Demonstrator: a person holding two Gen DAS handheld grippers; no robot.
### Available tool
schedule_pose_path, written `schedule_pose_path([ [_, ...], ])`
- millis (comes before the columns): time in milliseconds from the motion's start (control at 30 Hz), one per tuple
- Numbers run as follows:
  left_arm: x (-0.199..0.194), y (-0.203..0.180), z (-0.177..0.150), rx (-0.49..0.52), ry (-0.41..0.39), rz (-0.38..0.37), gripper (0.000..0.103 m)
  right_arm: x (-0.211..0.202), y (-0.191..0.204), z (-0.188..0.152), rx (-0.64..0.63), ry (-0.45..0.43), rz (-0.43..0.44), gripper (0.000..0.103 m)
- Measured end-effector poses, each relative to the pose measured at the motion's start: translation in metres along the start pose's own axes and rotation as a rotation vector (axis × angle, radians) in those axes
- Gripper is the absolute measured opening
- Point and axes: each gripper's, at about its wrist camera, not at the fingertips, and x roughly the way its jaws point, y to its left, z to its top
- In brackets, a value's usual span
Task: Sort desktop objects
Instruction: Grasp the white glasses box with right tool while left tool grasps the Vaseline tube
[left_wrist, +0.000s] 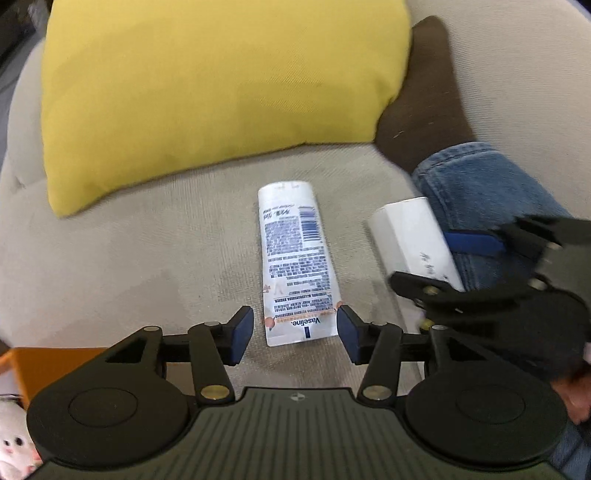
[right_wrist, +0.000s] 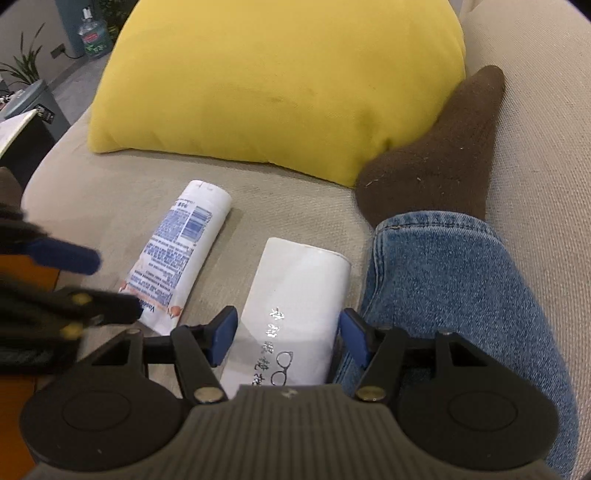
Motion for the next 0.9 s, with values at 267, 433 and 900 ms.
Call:
schedule_pose_path([
  [267, 0.019, 0.011, 0.001, -0.095, 0.030, -0.033, 0.067, -0.006, -0.004, -0.003, 0.028, -0.006, 0.023, 0.062],
  [433, 0.015, 0.009, -0.005, -0.105, 0.015, -0.050, 0.044, -0.005, -0.003, -0.004, 0.020, -0.009, 0.019, 0.062],
  [900, -0.047, 0.009, -0.018, -0.122, -0.107, -0.071, 0.007, -0.005, -0.002, -0.007, 0.006, -0.018, 0.010, 0.063],
])
